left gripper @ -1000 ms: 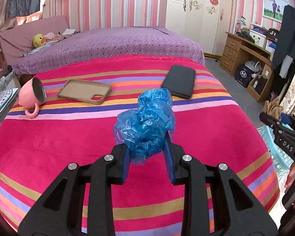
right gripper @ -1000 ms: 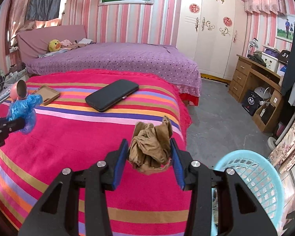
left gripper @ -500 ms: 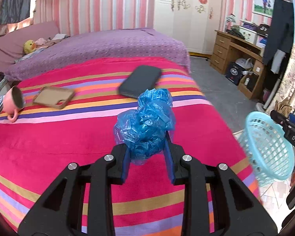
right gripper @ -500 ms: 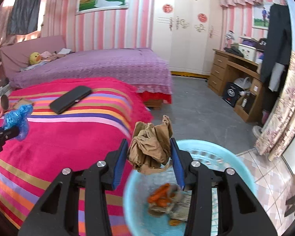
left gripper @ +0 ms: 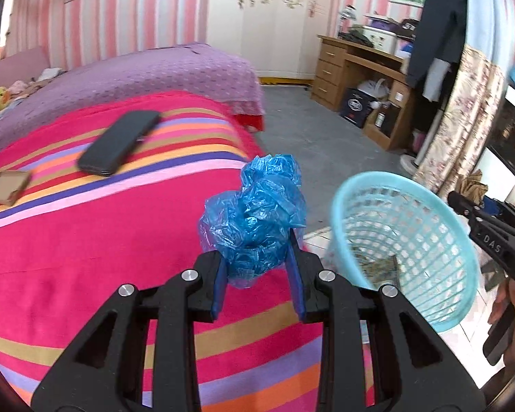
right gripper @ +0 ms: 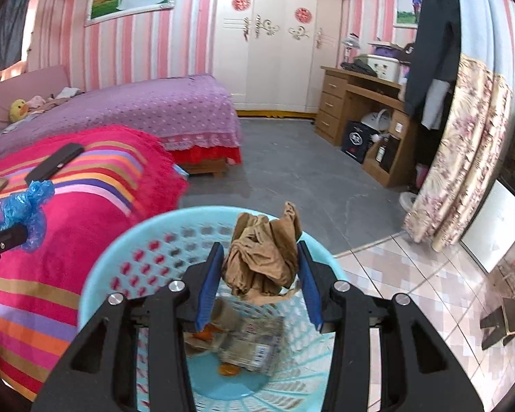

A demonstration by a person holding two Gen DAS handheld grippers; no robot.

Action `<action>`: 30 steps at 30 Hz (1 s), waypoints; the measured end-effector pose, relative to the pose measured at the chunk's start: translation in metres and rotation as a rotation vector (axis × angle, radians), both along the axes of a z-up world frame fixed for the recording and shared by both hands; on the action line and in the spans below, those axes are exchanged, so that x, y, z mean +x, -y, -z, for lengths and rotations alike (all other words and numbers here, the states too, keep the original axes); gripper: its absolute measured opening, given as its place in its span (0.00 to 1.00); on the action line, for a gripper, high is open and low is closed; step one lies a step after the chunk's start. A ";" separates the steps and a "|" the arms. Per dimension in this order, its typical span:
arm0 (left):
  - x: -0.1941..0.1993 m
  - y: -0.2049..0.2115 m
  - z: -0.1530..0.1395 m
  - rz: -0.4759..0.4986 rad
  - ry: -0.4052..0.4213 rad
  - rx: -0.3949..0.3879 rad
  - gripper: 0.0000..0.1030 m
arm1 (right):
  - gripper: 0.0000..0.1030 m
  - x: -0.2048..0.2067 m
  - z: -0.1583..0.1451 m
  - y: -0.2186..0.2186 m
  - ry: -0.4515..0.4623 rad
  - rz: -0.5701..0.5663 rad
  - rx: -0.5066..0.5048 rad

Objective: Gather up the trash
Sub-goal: 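Carry the blue bag and brown paper over the blue basket and open both tools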

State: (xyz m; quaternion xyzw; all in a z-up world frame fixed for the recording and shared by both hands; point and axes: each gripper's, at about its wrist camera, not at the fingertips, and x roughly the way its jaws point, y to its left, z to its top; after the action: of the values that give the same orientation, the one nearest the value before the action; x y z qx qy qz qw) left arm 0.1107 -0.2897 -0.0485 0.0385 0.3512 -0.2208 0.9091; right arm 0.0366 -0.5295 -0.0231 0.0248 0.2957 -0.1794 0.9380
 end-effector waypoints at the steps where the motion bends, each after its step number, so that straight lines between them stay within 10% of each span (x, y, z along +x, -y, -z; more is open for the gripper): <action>1: -0.002 0.009 0.002 0.016 0.002 0.003 0.28 | 0.42 -0.002 0.003 0.006 0.001 0.010 0.010; 18: -0.011 0.128 0.007 0.156 0.032 0.044 0.31 | 0.42 -0.025 0.029 0.052 0.014 0.094 0.077; 23: 0.000 0.125 0.010 0.119 0.037 0.061 0.76 | 0.42 -0.023 0.031 0.051 0.014 0.087 0.069; 30: 0.017 0.085 0.012 0.036 -0.002 0.044 0.88 | 0.42 -0.015 0.033 0.043 0.018 0.070 0.066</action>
State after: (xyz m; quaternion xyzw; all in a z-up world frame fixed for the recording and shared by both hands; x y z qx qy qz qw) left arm 0.1273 -0.3743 -0.0607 0.0645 0.3560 -0.2292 0.9036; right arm 0.0214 -0.5724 -0.0565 0.0677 0.2920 -0.2020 0.9324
